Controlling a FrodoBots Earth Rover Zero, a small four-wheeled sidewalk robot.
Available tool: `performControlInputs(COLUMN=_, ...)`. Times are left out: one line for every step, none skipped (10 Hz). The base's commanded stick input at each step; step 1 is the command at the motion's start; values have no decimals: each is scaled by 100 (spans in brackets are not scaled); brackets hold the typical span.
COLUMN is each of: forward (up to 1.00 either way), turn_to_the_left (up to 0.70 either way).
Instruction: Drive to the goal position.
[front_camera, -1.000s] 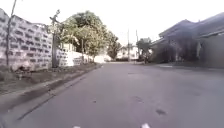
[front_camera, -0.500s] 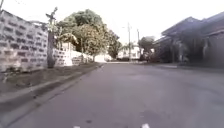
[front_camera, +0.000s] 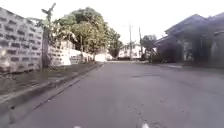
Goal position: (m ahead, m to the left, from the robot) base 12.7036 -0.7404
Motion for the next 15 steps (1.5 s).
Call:
performControlInputs(forward=100, turn_to_the_left=0)
performControlInputs(forward=100, turn_to_the_left=0)
performControlInputs(forward=100, turn_to_the_left=0)
performControlInputs(forward=100, turn_to_the_left=0)
performControlInputs(forward=100, turn_to_the_left=0)
performControlInputs(forward=100, turn_to_the_left=0)
performControlInputs(forward=100, turn_to_the_left=0)
performControlInputs(forward=100, turn_to_the_left=0)
performControlInputs(forward=100, turn_to_the_left=0)
performControlInputs(forward=100, turn_to_the_left=0)
performControlInputs(forward=100, turn_to_the_left=0)
performControlInputs(forward=100, turn_to_the_left=-4)
performControlInputs(forward=100, turn_to_the_left=-24)
performControlInputs(forward=100, turn_to_the_left=-22)
performControlInputs(forward=100, turn_to_the_left=0)
